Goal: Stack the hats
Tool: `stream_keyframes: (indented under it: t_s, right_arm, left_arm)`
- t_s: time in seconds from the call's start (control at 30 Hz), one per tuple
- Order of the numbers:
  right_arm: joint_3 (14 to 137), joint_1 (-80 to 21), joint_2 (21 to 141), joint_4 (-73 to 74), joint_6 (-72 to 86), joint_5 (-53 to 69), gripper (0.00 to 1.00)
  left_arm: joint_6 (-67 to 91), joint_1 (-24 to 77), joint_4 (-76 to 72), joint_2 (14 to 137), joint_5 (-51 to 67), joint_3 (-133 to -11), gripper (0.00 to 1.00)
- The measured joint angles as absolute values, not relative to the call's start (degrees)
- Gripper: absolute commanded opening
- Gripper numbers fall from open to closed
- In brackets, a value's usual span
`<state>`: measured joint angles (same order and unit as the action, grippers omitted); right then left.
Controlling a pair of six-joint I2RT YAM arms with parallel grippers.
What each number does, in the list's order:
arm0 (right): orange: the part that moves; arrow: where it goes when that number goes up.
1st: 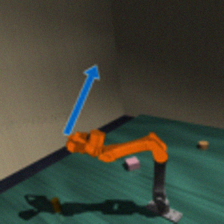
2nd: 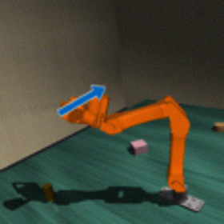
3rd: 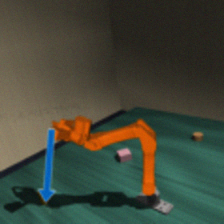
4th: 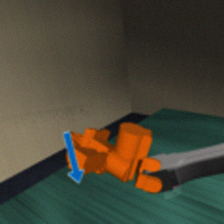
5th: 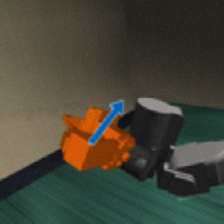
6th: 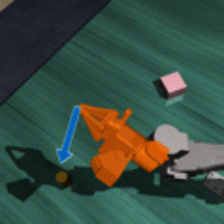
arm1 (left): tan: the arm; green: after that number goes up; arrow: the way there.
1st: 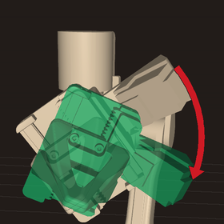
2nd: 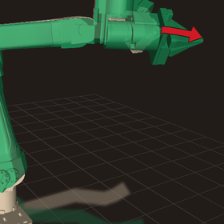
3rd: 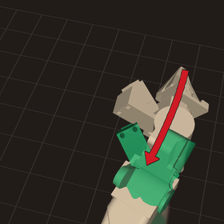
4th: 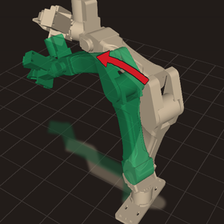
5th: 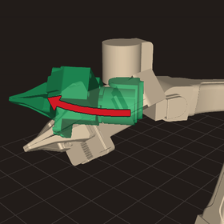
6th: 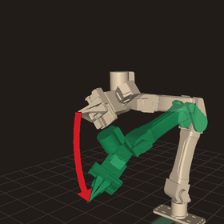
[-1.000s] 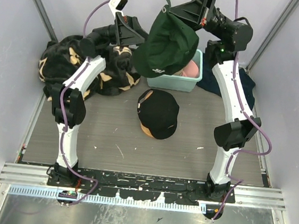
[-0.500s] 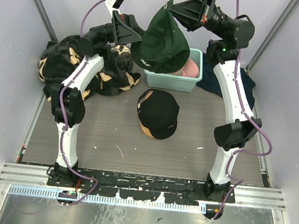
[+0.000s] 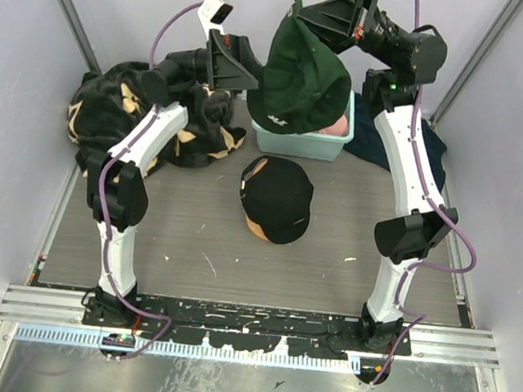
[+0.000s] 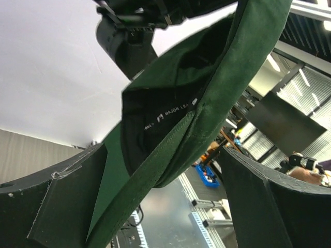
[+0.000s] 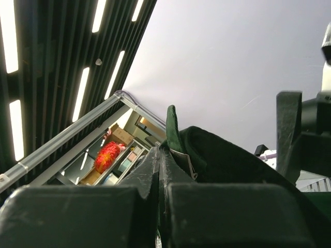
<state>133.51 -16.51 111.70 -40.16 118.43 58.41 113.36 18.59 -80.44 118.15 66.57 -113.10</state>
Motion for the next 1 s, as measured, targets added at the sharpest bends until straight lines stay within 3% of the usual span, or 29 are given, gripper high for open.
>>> stream_keyframes:
  t_s: [0.07,0.3,0.43,0.5,0.57,0.63,0.73,1.0]
  right_arm:
    - [133.86,-16.14,111.72,-40.16,118.43,58.48,0.01]
    - [133.67,-14.24,111.81,-40.64,118.43,59.02,0.01]
    - [130.82,-14.0,111.81,-42.85,118.43,58.96,0.01]
    - [128.81,-13.89,111.83,-43.57,118.43,58.94,0.04]
    - [127.85,-13.52,112.2,-43.03,118.43,59.0,0.13]
    - [127.17,-13.04,112.57,-40.88,118.26,59.05,0.36]
    - [126.78,-11.09,112.99,-36.97,115.79,59.2,0.55]
    - [121.25,2.15,109.08,-20.21,94.11,59.64,0.63]
  left_arm:
    - [112.9,19.77,-80.47,115.94,67.29,-110.06,0.9]
    - [110.8,22.85,-80.51,110.74,68.6,-100.44,0.46]
    - [110.54,24.38,-80.25,110.76,68.53,-100.49,0.06]
    - [110.69,24.99,-80.27,111.09,68.23,-101.69,0.04]
    - [110.69,25.32,-80.29,111.96,67.0,-104.2,0.03]
    - [110.98,25.45,-80.4,113.51,65.04,-108.07,0.03]
    - [111.66,24.93,-80.71,116.6,59.88,-114.06,0.03]
    - [110.93,18.24,-75.99,123.31,39.7,-118.1,0.02]
